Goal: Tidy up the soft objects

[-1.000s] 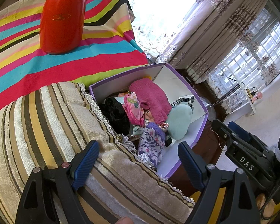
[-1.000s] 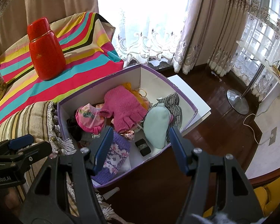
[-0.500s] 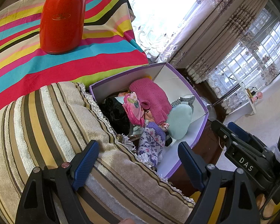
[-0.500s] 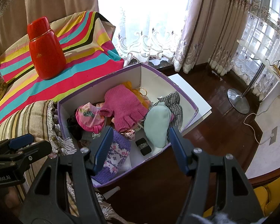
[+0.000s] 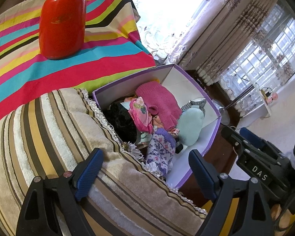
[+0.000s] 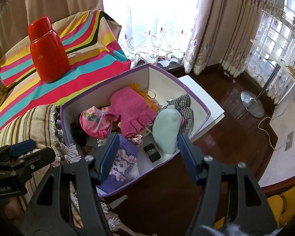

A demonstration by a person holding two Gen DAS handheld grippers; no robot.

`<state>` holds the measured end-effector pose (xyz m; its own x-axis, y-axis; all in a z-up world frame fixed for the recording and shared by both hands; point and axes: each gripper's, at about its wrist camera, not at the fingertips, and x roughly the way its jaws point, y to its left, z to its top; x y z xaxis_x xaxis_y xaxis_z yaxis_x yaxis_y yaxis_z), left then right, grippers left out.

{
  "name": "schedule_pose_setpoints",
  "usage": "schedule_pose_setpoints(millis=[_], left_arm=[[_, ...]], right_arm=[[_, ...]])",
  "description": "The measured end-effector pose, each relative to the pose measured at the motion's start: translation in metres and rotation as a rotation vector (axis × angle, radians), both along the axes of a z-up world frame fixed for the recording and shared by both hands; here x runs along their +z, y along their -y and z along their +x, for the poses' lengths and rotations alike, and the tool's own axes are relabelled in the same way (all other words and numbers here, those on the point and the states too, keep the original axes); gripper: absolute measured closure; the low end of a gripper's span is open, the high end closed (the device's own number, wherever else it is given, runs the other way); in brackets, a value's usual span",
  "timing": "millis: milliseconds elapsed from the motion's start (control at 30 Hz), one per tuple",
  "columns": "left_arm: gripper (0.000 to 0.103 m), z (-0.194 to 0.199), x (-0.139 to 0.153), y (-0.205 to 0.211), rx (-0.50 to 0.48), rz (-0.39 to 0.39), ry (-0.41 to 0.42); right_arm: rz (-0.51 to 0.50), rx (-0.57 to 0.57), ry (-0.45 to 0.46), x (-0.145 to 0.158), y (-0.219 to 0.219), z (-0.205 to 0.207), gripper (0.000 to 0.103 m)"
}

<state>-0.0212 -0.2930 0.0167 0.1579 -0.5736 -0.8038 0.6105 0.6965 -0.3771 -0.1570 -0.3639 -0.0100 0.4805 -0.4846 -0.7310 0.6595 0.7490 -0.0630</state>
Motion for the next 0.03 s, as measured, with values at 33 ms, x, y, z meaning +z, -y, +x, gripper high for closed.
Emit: schedule_pose_setpoints(millis=[33], left_arm=[[0.010,-0.0002,0.0006,0.0011,-0.004,0.000,0.003]], right_arm=[[0.000,0.000,0.000,0.0000,-0.0002,0.0000,0.037]])
